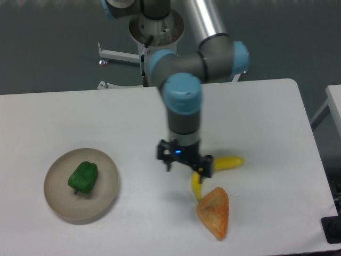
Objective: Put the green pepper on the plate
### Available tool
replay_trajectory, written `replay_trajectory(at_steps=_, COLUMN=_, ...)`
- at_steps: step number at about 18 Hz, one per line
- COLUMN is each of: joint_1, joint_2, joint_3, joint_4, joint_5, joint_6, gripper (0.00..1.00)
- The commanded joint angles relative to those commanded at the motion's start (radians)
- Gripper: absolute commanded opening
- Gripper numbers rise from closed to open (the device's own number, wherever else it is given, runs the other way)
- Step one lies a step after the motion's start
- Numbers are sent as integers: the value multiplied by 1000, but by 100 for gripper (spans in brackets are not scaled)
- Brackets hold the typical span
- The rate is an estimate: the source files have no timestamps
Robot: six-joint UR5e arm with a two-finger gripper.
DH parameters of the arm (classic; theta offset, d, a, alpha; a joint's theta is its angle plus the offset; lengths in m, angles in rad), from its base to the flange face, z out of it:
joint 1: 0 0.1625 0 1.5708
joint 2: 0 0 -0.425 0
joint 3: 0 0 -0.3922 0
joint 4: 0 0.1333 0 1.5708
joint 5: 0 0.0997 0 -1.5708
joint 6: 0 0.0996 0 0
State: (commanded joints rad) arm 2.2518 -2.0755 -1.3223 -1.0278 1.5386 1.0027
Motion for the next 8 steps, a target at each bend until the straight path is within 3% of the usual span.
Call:
replay_trajectory(at_steps=5, joint_1=57, joint_2=6, joint_3=-3, joint_4=-3, joint_5=31, joint_6=224, gripper=100)
replay_trajectory(at_steps=8, joint_1=71, joint_2=5, joint_3=-8, joint_4=-3, joint_5=31, joint_6=269, gripper=100)
